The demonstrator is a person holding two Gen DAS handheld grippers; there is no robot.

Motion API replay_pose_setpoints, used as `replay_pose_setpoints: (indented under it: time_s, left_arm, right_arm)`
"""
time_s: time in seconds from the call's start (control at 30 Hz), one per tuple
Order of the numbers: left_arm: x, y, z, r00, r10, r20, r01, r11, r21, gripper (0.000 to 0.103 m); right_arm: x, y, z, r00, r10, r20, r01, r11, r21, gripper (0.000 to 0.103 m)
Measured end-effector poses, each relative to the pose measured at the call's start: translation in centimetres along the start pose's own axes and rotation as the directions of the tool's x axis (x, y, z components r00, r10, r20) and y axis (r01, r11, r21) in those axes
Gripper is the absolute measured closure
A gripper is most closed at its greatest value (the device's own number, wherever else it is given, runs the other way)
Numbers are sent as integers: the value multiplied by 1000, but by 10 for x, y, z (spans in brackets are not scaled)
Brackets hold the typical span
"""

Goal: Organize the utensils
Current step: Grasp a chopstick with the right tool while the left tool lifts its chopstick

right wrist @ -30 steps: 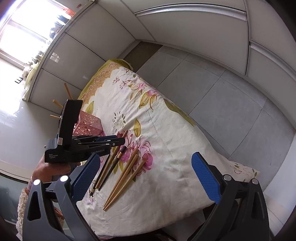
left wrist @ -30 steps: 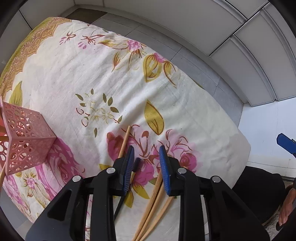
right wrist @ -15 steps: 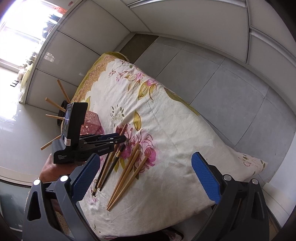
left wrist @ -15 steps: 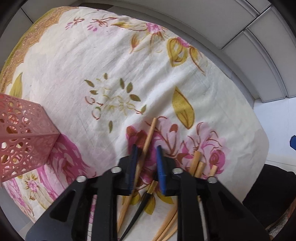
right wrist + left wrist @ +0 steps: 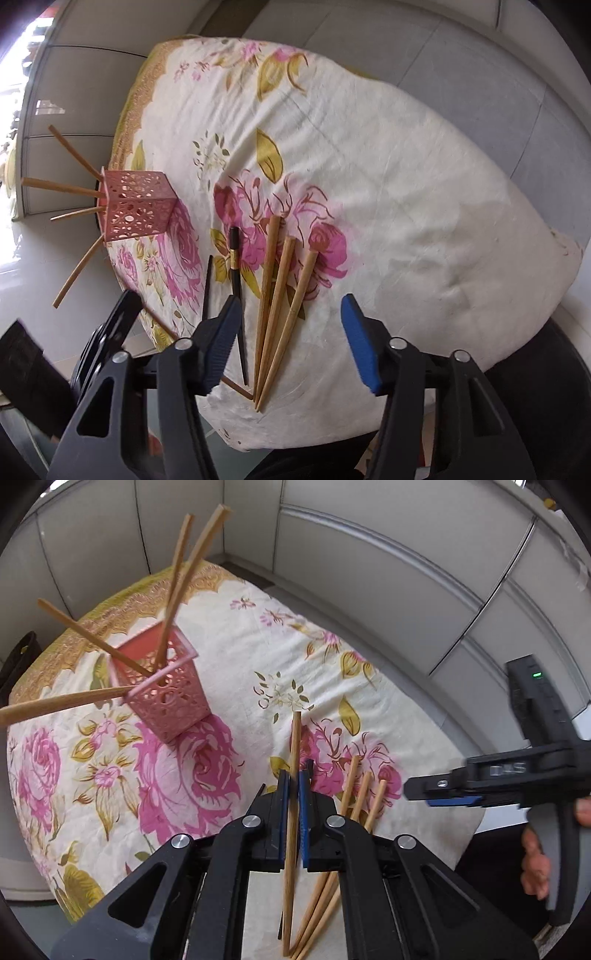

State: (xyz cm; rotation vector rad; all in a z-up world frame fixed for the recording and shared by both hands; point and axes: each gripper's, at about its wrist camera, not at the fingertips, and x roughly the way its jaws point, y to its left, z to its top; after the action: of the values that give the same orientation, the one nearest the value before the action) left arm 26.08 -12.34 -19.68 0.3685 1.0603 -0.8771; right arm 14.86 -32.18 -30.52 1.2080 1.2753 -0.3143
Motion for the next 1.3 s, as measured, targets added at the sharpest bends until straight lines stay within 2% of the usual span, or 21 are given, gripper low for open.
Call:
replay_pose_setpoints:
  time_s: [0.07, 0.17, 0.23, 0.27, 0.47, 0.53, 0.67, 0.77, 0.83, 0.97, 1.07, 1.13, 1.3]
  left_arm:
    - [-21, -2, -6, 998, -8, 64, 9, 1000, -15, 99]
    - [-51, -10, -17, 990, -12, 138, 14, 1000, -9, 99]
    - [-60, -13, -18, 985, -16, 174, 15, 1000, 3, 99]
    - [-67, -13, -20, 981, -20, 192, 19, 1000, 6, 99]
    - [-98, -7, -36, 964, -35, 264, 27, 999, 34, 99]
    - [-105, -1, -40, 958, -37, 285, 30, 999, 28, 99]
    - [-122, 6, -46, 946, -35, 322, 33, 999, 13, 99]
    - [-131, 12, -48, 938, -27, 347, 37, 999, -22, 99]
    - [-136, 12, -50, 933, -13, 359, 32, 998, -46, 99]
    - [-147, 10, -50, 924, 46, 380, -6, 994, -107, 99]
    - [-159, 0, -50, 908, 104, 405, -46, 987, -151, 99]
    - [-166, -10, -51, 890, 151, 429, -77, 980, -186, 99]
    - [-177, -32, -53, 859, 211, 466, -91, 959, -268, 99]
  right_arm:
    - [11, -3, -1, 1000, -8, -14, 9, 999, 46, 54]
    - [21, 0, -4, 999, -42, -11, 43, 997, 72, 64]
    - [26, 9, -4, 995, -102, 4, 101, 993, 60, 75]
    - [28, 14, -4, 991, -134, 15, 133, 990, 47, 78]
    - [47, 37, -7, 961, -274, 46, 273, 962, 28, 82]
    - [55, 39, -8, 948, -316, 44, 315, 949, 35, 87]
    - [54, 50, -9, 926, -368, 85, 366, 930, 39, 92]
    - [51, 53, -12, 933, -335, 135, 335, 942, 22, 95]
    - [43, 55, -15, 933, -301, 197, 307, 952, -2, 95]
    - [7, 69, -37, 930, -188, 317, 239, 962, -133, 95]
    - [-31, 89, -63, 903, -83, 421, 212, 939, -270, 95]
    - [-55, 99, -80, 880, -18, 474, 208, 913, -352, 95]
    - [-115, 109, -110, 822, 133, 554, 199, 844, -498, 95]
